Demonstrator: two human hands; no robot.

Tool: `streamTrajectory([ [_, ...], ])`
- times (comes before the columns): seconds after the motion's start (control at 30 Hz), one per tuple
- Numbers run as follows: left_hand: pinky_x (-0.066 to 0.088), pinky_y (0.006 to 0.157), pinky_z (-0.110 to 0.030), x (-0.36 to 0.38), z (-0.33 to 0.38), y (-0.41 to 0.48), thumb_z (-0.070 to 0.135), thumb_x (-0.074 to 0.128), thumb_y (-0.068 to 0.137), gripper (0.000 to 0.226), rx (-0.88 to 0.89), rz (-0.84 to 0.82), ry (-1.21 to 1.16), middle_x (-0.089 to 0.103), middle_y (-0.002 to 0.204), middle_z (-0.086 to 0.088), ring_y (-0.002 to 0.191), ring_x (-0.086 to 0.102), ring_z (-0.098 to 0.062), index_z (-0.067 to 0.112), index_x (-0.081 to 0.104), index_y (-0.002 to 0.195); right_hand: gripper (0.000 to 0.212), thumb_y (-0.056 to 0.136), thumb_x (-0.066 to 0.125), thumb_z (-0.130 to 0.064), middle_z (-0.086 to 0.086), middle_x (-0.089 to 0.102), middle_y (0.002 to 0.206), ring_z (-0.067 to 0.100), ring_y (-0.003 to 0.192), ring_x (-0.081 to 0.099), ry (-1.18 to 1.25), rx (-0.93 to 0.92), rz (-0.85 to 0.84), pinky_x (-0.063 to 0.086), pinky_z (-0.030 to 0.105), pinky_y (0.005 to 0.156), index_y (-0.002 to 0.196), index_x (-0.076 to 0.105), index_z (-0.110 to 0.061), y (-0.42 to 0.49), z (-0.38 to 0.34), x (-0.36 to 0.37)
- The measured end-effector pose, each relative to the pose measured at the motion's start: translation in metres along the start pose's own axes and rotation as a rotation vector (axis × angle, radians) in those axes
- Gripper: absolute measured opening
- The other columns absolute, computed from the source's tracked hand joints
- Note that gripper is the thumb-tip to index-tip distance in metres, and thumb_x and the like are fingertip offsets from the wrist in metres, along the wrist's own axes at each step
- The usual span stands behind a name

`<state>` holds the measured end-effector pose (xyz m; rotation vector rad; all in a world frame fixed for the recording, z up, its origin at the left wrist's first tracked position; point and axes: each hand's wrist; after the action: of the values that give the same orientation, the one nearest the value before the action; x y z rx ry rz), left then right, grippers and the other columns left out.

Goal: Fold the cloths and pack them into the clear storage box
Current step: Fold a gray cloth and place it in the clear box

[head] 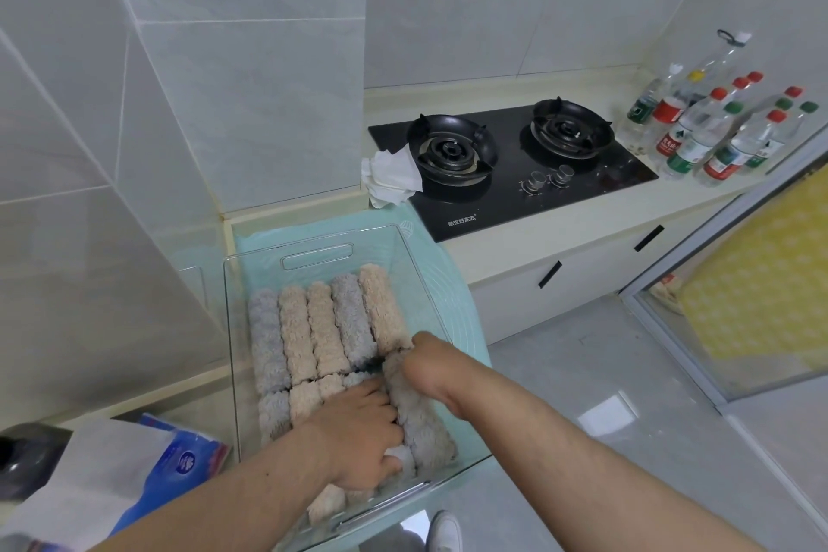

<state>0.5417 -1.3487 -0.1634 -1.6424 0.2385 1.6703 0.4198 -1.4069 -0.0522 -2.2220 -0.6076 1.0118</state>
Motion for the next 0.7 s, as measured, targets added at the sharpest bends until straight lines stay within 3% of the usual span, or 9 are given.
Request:
streamTrajectory([
  [0.07,0.003,0.121,-0.039,-0.007,-0.001,0.001,0.053,0.038,0.093,0.049,-0.006,0.013,-0.027,0.060,0.118,-0.004,0.123,0.042,-0.023,0.017,0.061,0.116,0.041,0.092,0.035,-0.003,0.016,0.054,0.120,0.025,0.098,0.051,0.070,-0.006,0.018,0.047,0.040,0.096,0.131,0.046,0.000,0.004,0.002,-0.008],
  [0.13,0.019,0.118,-0.037,-0.009,-0.003,-0.004,0.055,0.039,0.092,0.046,0.021,0.061,-0.032,0.061,0.110,-0.003,0.115,0.049,-0.023,0.017,0.062,0.107,0.043,0.090,0.034,0.002,0.021,0.059,0.116,0.030,0.106,0.058,0.085,-0.030,-0.001,0.044,0.052,0.102,0.130,0.050,0.004,0.007,0.001,-0.014],
  [0.2,0.043,0.102,-0.035,-0.021,-0.002,-0.024,0.053,0.040,0.091,0.042,-0.048,0.097,-0.045,0.062,0.100,0.002,0.102,0.057,-0.020,0.021,0.064,0.098,0.041,0.090,0.035,0.002,0.014,0.060,0.106,0.027,0.104,0.058,0.087,-0.061,-0.015,0.045,0.052,0.101,0.126,0.055,0.000,0.014,0.008,-0.015],
  [0.23,0.047,0.091,-0.033,-0.027,-0.003,-0.038,0.049,0.038,0.093,0.039,-0.116,0.075,-0.032,0.061,0.098,0.002,0.098,0.058,-0.020,0.020,0.064,0.097,0.040,0.091,0.035,0.000,0.007,0.057,0.104,0.025,0.104,0.057,0.107,-0.066,-0.020,0.049,0.046,0.099,0.122,0.058,-0.008,0.015,0.009,-0.014],
  [0.27,0.044,0.083,-0.033,-0.029,-0.005,-0.052,0.044,0.036,0.096,0.037,-0.177,0.061,-0.010,0.059,0.101,-0.001,0.097,0.057,-0.022,0.018,0.062,0.099,0.041,0.090,0.035,0.000,0.003,0.055,0.105,0.023,0.105,0.057,0.120,-0.083,-0.032,0.052,0.040,0.097,0.117,0.060,-0.017,0.020,0.012,-0.014],
  [0.33,0.035,0.078,-0.036,-0.029,-0.007,-0.074,0.034,0.032,0.100,0.034,-0.240,-0.125,0.056,0.054,0.110,-0.006,0.100,0.054,-0.028,0.013,0.058,0.108,0.046,0.086,0.034,0.005,-0.001,0.056,0.106,0.020,0.099,0.057,0.075,-0.138,-0.083,0.054,0.034,0.089,0.105,0.064,-0.025,0.027,0.015,-0.007],
  [0.43,0.036,0.074,-0.038,-0.030,-0.006,-0.084,0.022,0.040,0.096,0.026,-0.288,-0.280,0.039,0.046,0.117,-0.007,0.103,0.051,-0.029,0.015,0.055,0.117,0.058,0.087,0.034,0.006,-0.003,0.056,0.095,0.016,0.084,0.057,-0.062,-0.167,-0.282,0.053,0.027,0.075,0.124,0.062,-0.029,0.030,0.009,0.013],
  [0.57,0.034,0.072,-0.036,-0.041,0.002,-0.082,0.014,0.042,0.092,0.034,-0.367,-0.329,-0.048,0.044,0.118,-0.009,0.106,0.049,-0.030,0.019,0.051,0.125,0.065,0.093,0.025,0.005,0.010,0.057,0.090,0.024,0.078,0.058,-0.376,-0.122,-0.465,0.053,0.032,0.069,0.145,0.040,-0.030,0.034,0.004,0.032],
  [0.7,0.041,0.079,-0.039,-0.043,0.006,-0.087,0.020,0.043,0.093,0.031,-0.428,-0.315,-0.109,0.051,0.117,-0.010,0.107,0.053,-0.031,0.018,0.046,0.124,0.053,0.092,0.026,0.000,0.028,0.061,0.112,0.034,0.085,0.061,-0.502,-0.067,-0.395,0.056,0.048,0.078,0.142,0.041,-0.011,0.040,0.012,0.029],
])
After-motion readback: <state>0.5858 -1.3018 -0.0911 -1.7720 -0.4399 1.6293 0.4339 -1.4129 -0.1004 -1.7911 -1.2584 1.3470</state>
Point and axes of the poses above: each hand's wrist, its own y-axis towards the middle knuckle, its own x-axis out of the palm, z = x × y
